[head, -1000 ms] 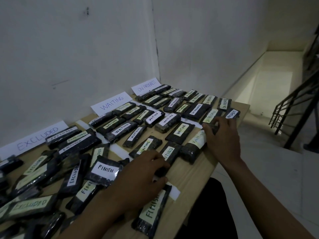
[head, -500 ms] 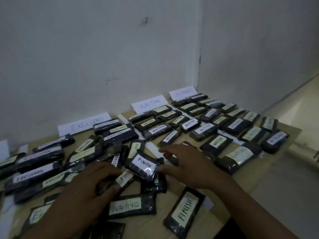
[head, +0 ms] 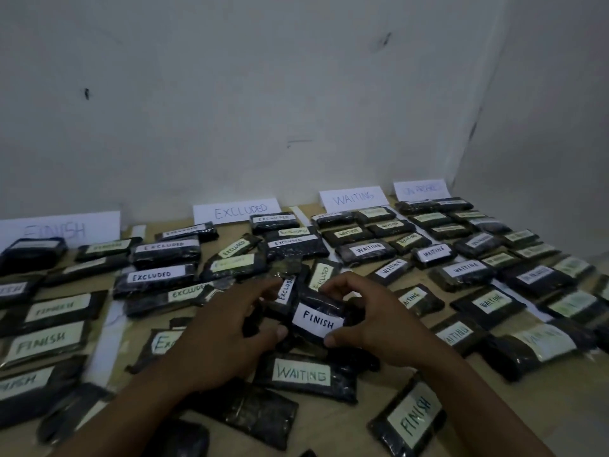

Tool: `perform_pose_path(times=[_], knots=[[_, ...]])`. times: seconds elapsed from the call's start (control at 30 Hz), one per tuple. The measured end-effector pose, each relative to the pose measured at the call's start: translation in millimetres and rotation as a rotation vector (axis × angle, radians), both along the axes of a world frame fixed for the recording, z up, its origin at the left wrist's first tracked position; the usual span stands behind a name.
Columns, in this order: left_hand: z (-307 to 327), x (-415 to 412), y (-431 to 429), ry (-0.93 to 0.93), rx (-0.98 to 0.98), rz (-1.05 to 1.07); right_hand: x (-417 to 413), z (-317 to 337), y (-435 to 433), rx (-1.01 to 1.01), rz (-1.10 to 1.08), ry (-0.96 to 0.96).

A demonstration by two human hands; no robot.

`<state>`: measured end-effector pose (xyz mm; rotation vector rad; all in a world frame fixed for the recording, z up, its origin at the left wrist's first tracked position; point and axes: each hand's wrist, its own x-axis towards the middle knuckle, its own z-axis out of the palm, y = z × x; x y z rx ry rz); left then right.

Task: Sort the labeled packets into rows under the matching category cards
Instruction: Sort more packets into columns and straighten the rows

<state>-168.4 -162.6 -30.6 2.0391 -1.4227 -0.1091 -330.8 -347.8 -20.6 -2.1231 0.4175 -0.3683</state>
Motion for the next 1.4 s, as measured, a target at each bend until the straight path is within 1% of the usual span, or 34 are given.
perform_pose_path(times=[0.1, 0.2, 0.33, 0.43, 0.5, 0.63, 0.73, 0.83, 0.9, 1.0, 1.1, 1.17, 1.3, 1.4], knots=[[-1, 1, 1, 0.106, -0.023, -0.017, 8, 0, 6, 0.09, 0.037, -0.084], [2, 1, 1, 0.344, -0.092, 0.003, 12, 0, 11, 0.172, 0.05, -0.146], [16, -1, 1, 0.635, -0.277, 0.035, 12, 2, 15, 0.249, 0.085, -0.24], [31, -2, 4, 0.762, -0.413, 0.12, 14, 5, 14, 0.333, 0.052, -0.355], [42, 3, 10, 0.749, -0.492, 0.184, 20, 8, 18, 0.334, 0.045, -0.396], [56, 17, 39, 0.72, -0.643, 0.279, 42, 14, 40, 0.171, 0.145, -0.361], [51, 30, 79, 0.661, -0.699, 0.429, 60, 18, 65, -0.026, 0.211, -0.28], [38, 48, 130, 0.583, -0.729, 0.624, 79, 18, 89, -0.319, 0.326, -0.17], [31, 60, 165, 0.547, -0.751, 0.77, 90, 13, 101, -0.45, 0.411, -0.114], [17, 81, 214, 0.416, -0.666, 0.988, 99, 2, 116, -0.558, 0.507, -0.03], [3, 95, 250, 0.301, -0.513, 1.153, 102, -8, 125, -0.664, 0.572, 0.07], [-3, 99, 262, 0.269, -0.391, 1.196, 102, -10, 126, -0.686, 0.576, 0.076], [-12, 102, 269, 0.295, -0.197, 1.196, 101, -16, 124, -0.703, 0.56, 0.041], [-15, 103, 269, 0.259, -0.078, 1.203, 100, -19, 123, -0.708, 0.565, 0.011]])
